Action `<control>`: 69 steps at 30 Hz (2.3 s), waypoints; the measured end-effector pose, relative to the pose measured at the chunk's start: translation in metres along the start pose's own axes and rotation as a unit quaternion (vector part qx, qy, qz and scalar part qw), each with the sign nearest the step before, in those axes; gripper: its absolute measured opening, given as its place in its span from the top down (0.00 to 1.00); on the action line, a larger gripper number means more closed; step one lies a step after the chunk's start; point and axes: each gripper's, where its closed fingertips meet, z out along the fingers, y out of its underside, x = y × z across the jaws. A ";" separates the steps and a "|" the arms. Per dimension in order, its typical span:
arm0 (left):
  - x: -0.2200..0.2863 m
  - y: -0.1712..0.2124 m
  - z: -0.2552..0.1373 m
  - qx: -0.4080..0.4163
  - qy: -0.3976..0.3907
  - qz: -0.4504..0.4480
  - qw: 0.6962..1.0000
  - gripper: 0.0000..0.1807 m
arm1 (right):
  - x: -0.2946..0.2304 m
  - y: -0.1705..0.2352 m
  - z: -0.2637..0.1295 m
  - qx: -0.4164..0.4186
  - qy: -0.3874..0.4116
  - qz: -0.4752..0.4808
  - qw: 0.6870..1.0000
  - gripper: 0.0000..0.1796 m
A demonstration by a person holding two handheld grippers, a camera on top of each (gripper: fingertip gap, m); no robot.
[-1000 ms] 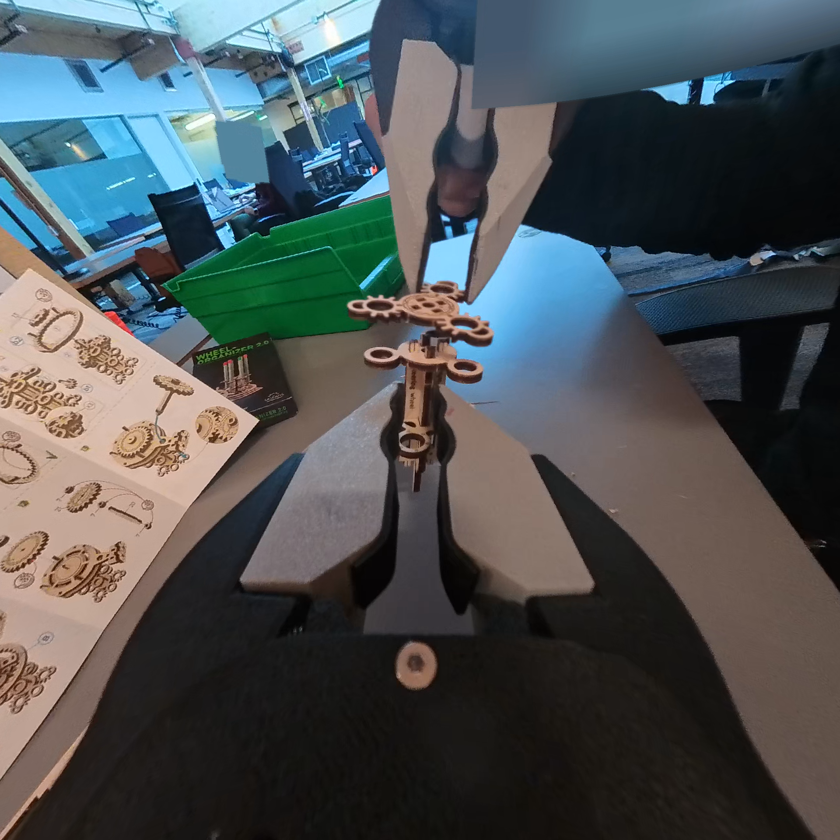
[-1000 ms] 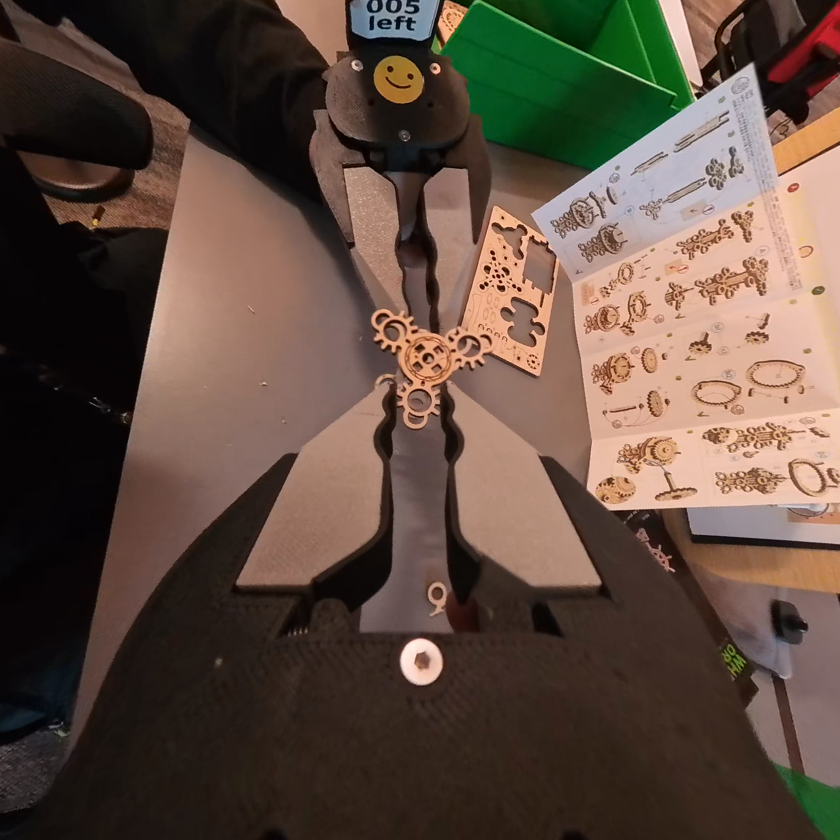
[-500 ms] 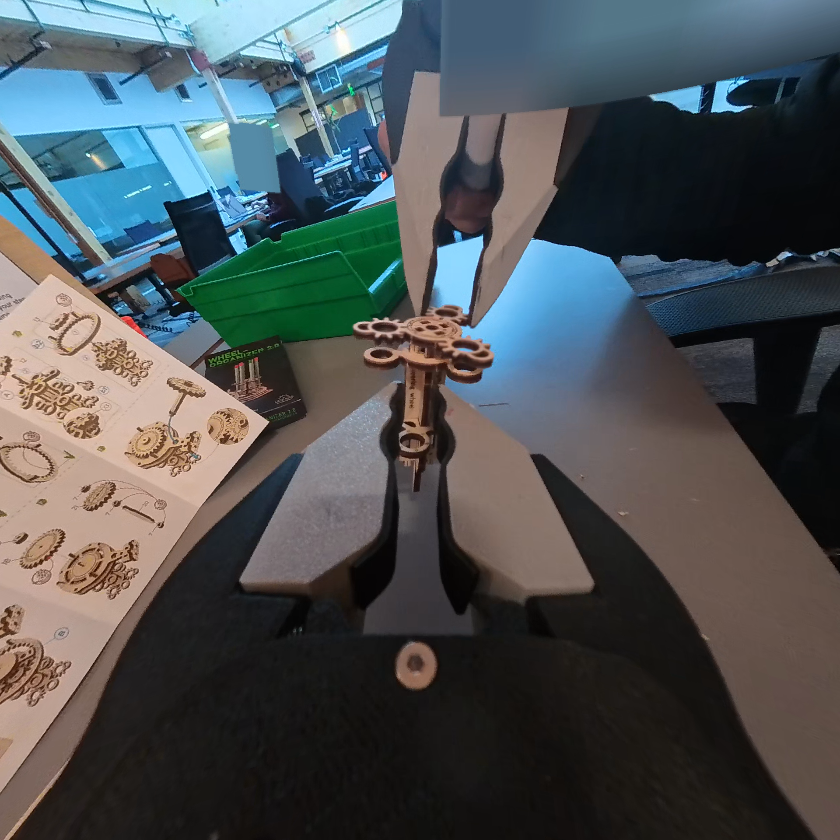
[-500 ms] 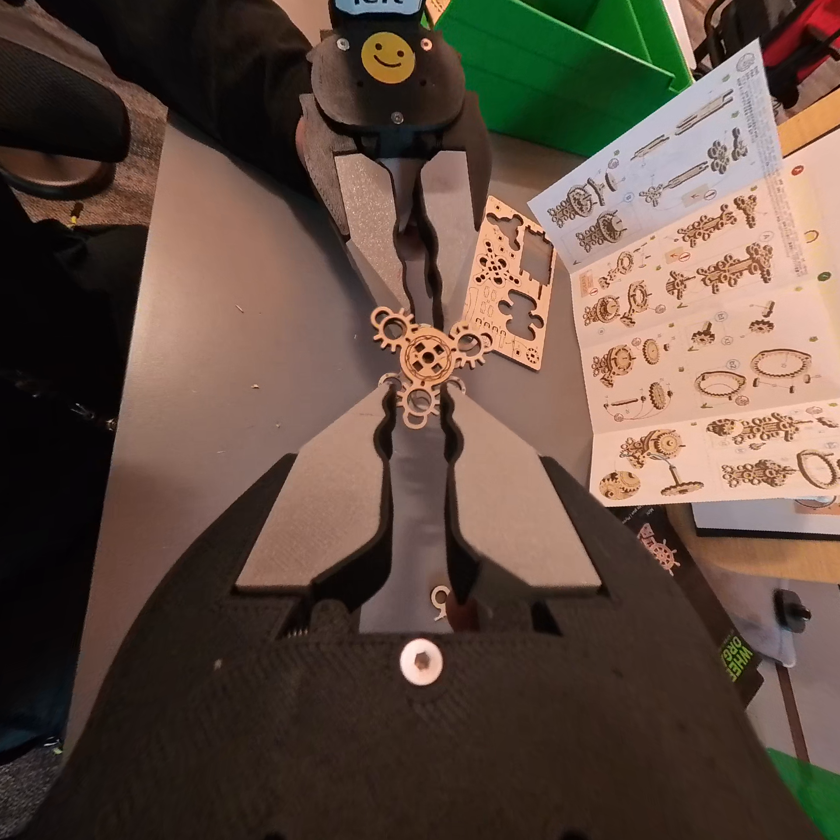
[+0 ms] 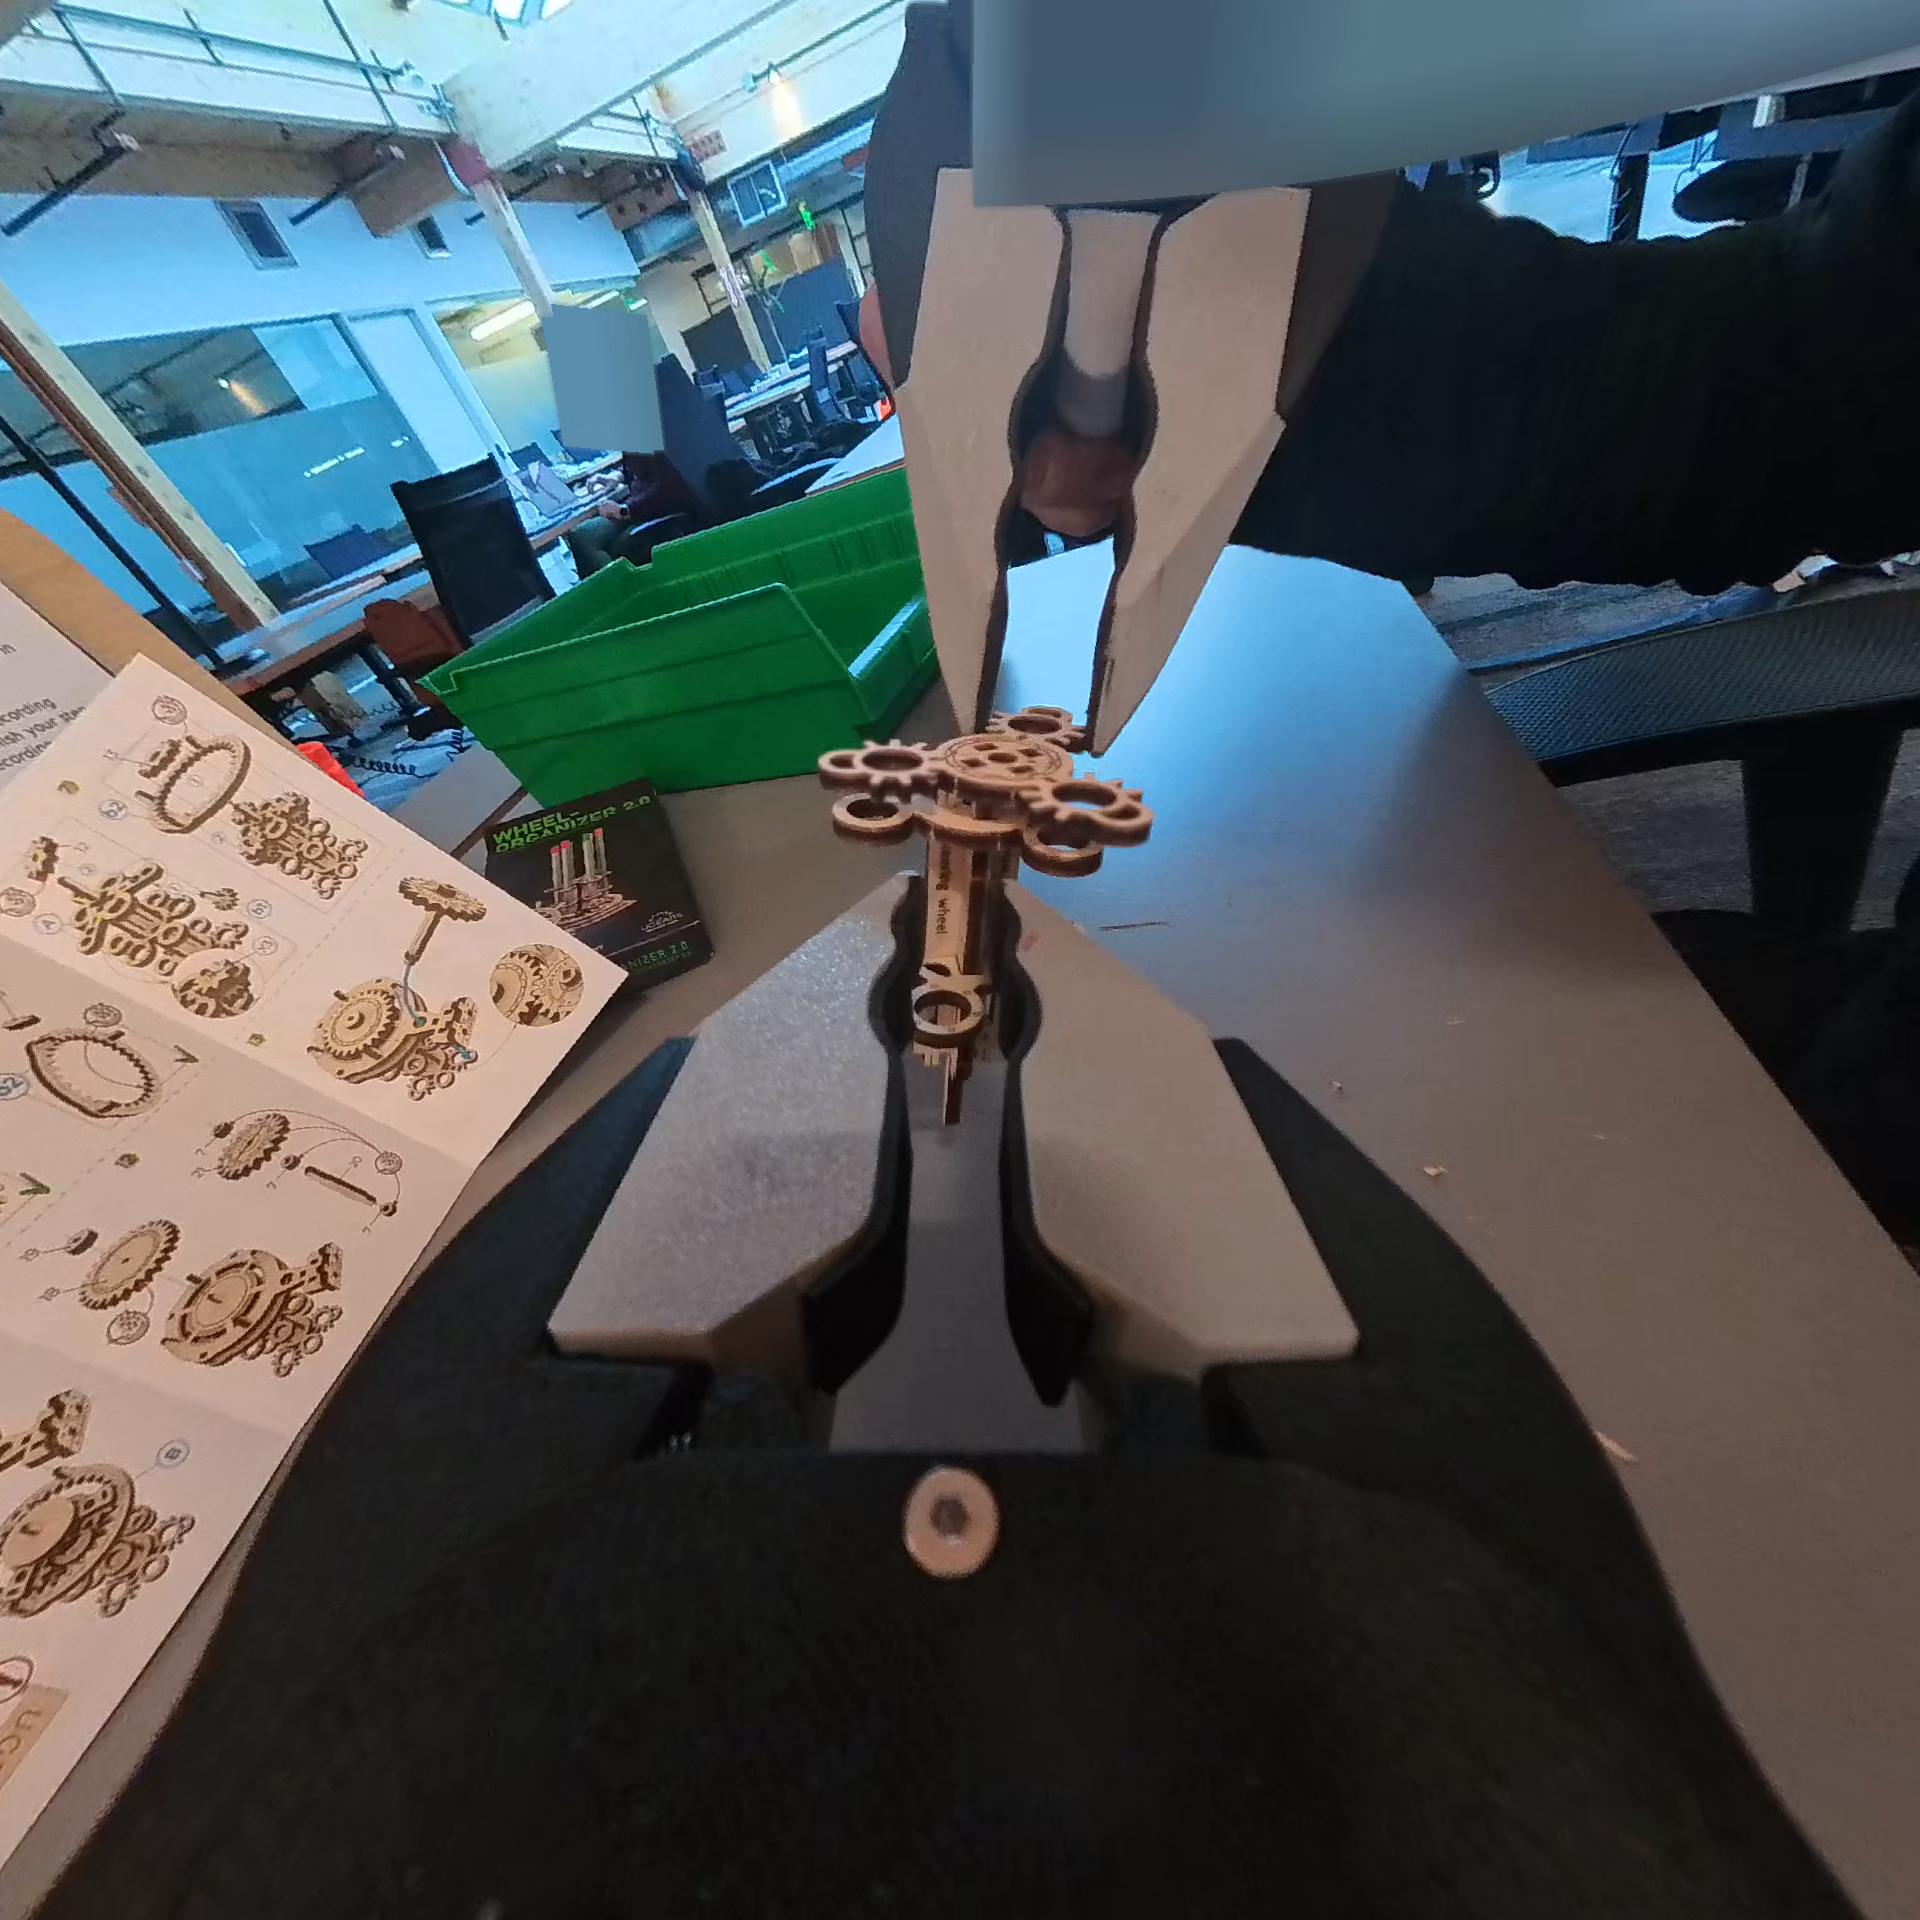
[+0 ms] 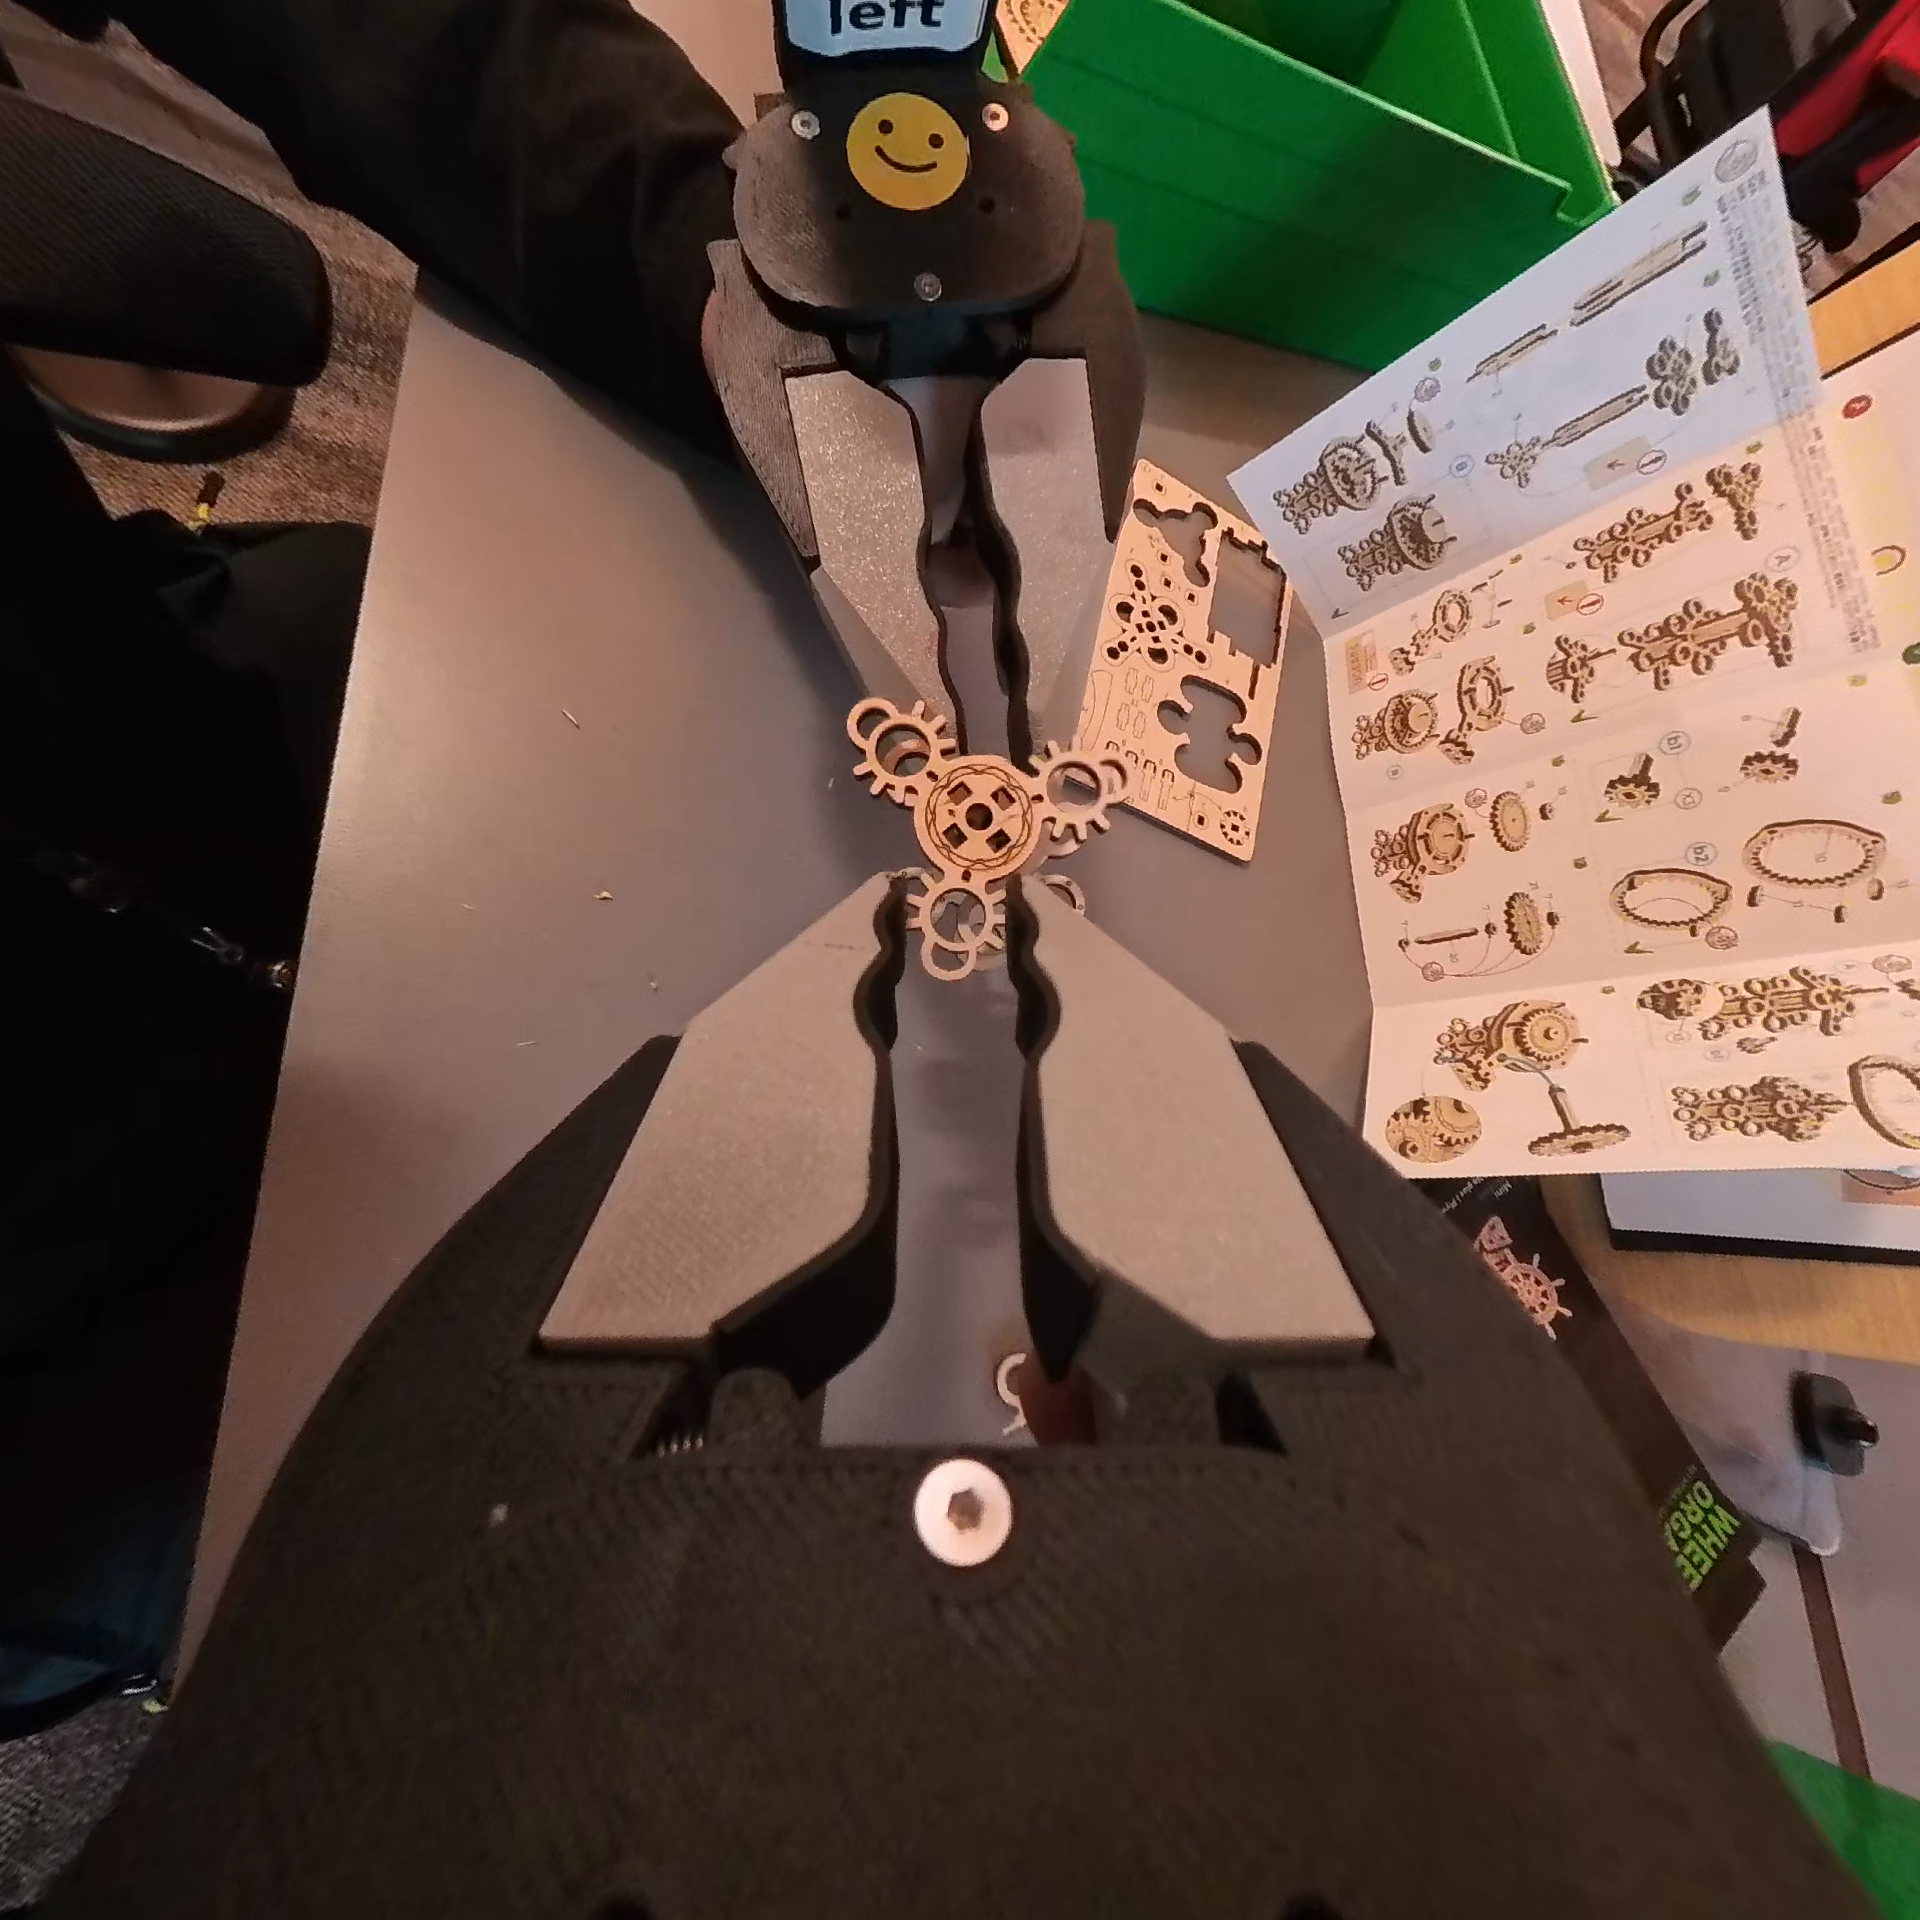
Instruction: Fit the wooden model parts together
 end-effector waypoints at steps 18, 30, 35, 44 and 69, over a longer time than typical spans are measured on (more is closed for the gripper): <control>0.001 0.000 0.000 0.000 0.001 0.000 1.000 0.95 | 0.001 0.000 -0.002 -0.005 -0.002 0.002 1.000 0.91; 0.001 0.000 0.000 0.000 0.002 0.002 1.000 0.95 | 0.001 0.000 -0.003 -0.012 -0.001 -0.006 1.000 0.91; 0.001 -0.001 0.000 0.000 0.000 0.004 1.000 0.95 | 0.000 -0.001 -0.001 -0.011 -0.002 -0.009 1.000 0.91; 0.002 0.000 0.000 -0.002 0.004 0.002 1.000 0.95 | 0.001 -0.001 -0.002 -0.013 -0.002 -0.006 1.000 0.91; -0.015 0.012 -0.005 -0.020 0.030 -0.177 0.984 0.95 | 0.040 -0.004 -0.002 0.027 0.003 0.058 0.998 0.91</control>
